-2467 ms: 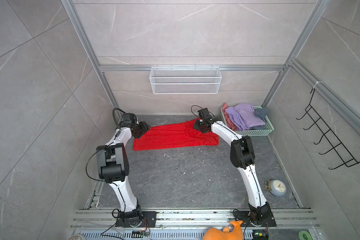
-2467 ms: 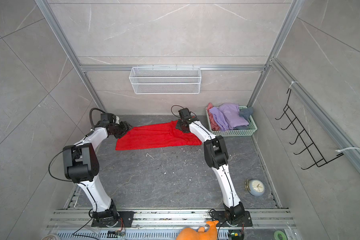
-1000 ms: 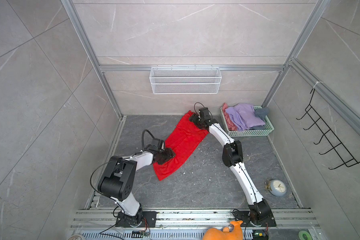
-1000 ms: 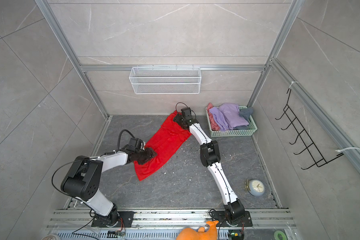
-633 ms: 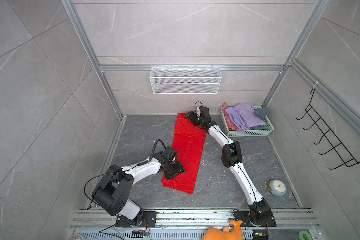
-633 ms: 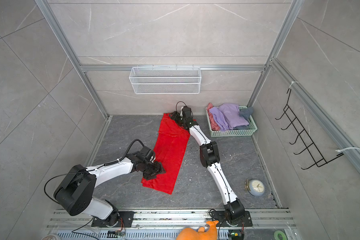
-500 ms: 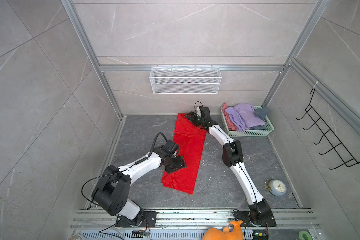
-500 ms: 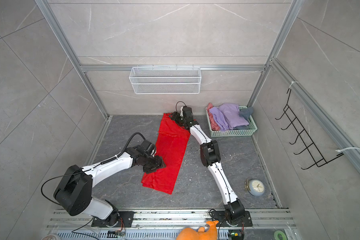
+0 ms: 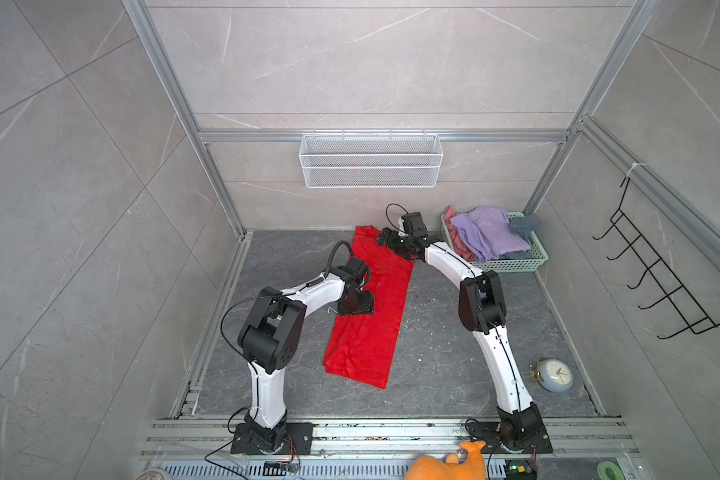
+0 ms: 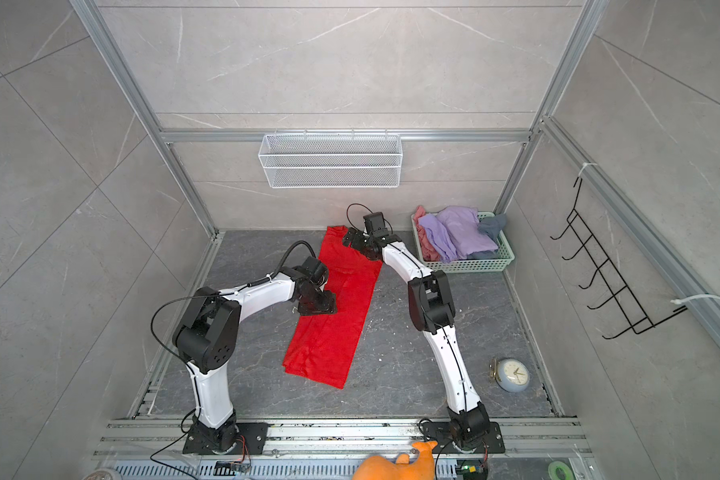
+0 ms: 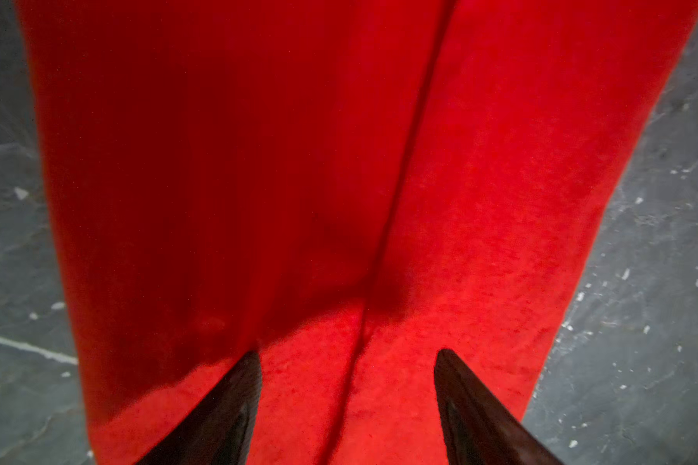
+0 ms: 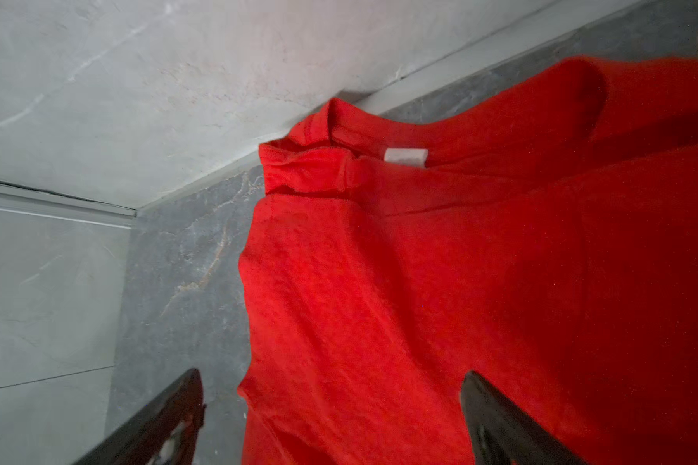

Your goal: Fold and stack the t-shirts

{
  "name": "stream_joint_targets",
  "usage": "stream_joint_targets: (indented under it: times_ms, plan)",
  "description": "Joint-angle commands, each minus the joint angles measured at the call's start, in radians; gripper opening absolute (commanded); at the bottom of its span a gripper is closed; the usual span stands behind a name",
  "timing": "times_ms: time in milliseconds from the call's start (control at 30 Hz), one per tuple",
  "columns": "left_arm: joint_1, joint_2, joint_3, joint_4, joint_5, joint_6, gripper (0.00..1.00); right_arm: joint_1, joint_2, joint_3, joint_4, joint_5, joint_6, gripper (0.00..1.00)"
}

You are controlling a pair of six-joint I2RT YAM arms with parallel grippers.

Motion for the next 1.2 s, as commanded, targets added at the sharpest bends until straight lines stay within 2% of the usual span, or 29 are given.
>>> stream_joint_targets:
  times_ms: [0,200,500,600,700,867,1167]
  plan:
    - [0.008,-0.004,0.004,0.048,0.038,0.029,0.71,0.014,0.005,-0.015,-0.064,0.046,-0.02,1.0]
    - [0.013,-0.012,-0.108,0.125,0.081,-0.049,0.71,0.035,0.095,0.092,-0.11,0.04,-0.026,1.0]
    - [0.007,-0.042,-0.339,0.312,0.189,-0.24,0.71,0.066,0.31,0.387,-0.182,0.012,0.022,0.99]
    - [-0.009,-0.063,-0.415,0.378,0.227,-0.29,0.71,0.073,0.367,0.459,-0.133,-0.029,0.041,0.99]
    - [-0.025,-0.072,-0.46,0.435,0.261,-0.327,0.71,0.073,0.384,0.454,-0.032,-0.062,0.072,0.99]
    - [-0.033,-0.071,-0.463,0.432,0.247,-0.347,0.71,0.071,0.389,0.47,0.008,-0.051,0.093,0.99]
    - [-0.022,-0.092,-0.385,0.295,0.16,-0.281,0.71,0.057,0.279,0.433,-0.043,-0.002,-0.003,0.98]
